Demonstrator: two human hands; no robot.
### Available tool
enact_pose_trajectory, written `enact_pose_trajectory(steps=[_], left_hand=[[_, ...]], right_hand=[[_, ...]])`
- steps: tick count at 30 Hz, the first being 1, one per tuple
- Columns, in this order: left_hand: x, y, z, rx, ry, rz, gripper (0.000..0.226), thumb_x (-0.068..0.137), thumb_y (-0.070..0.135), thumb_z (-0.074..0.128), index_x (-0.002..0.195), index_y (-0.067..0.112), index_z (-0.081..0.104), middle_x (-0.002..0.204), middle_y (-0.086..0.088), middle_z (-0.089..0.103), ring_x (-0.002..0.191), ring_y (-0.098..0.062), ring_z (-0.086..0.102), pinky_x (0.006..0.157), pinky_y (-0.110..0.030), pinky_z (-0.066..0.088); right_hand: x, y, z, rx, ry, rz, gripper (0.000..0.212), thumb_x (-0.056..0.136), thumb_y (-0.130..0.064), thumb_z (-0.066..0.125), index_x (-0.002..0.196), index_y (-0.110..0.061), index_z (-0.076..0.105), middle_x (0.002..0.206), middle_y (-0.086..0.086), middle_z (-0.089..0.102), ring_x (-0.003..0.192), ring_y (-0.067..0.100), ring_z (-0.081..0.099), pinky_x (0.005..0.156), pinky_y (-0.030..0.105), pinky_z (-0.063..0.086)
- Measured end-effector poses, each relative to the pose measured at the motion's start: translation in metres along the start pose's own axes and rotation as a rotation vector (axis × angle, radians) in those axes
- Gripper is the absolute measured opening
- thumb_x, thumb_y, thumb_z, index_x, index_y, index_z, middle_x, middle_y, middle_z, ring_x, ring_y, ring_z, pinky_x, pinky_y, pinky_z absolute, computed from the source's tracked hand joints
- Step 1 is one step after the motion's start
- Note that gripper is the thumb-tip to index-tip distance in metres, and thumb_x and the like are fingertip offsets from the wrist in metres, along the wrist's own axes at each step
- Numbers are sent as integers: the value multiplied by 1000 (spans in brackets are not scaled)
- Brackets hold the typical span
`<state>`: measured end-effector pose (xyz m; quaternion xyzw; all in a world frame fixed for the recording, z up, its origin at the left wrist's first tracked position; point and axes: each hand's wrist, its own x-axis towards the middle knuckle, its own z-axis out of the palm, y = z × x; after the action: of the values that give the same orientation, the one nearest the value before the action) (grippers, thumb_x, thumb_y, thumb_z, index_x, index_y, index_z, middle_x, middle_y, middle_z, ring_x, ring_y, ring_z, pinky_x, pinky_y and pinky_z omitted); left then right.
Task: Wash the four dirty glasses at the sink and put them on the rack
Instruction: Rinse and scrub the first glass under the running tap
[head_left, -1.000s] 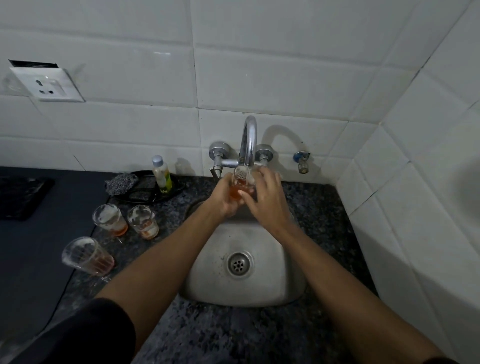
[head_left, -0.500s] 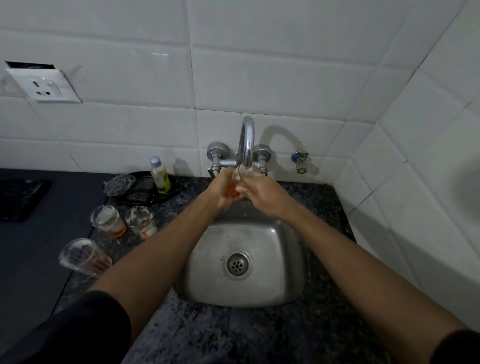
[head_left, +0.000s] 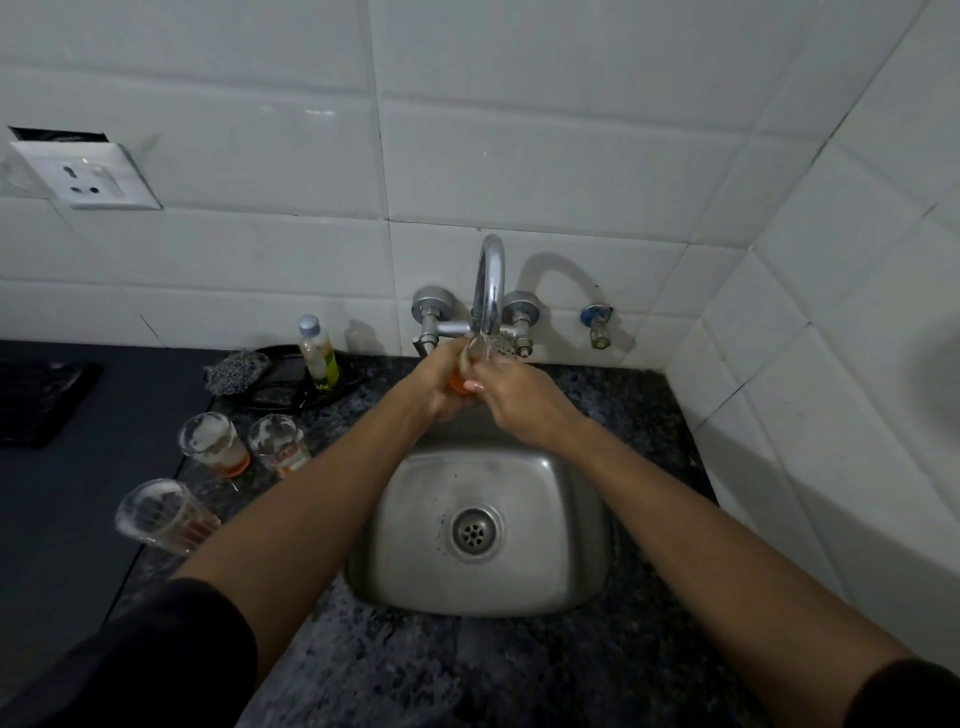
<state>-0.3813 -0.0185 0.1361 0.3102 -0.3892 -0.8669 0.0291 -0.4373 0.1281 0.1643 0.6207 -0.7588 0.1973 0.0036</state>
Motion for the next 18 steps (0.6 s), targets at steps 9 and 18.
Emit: enact_pose_trajectory(steps=[9, 18], left_hand=[[-7, 3, 8, -26, 4, -3, 30, 103, 27, 44, 92, 9, 65, 83, -7, 68, 75, -18, 63, 67, -32, 54], [-7, 6, 4, -7, 34, -11, 32, 102, 28, 42, 95, 8, 65, 93, -12, 69, 87, -25, 66, 74, -43, 54]], right_hand=[[6, -2, -5, 40, 18, 28, 22, 107, -21, 52, 118, -9, 66, 120, 13, 67, 103, 26, 64, 88, 41, 54], [8, -11, -4, 149, 3, 139, 27, 110, -27, 45, 116, -8, 64, 115, 10, 67, 101, 24, 64, 90, 47, 54]])
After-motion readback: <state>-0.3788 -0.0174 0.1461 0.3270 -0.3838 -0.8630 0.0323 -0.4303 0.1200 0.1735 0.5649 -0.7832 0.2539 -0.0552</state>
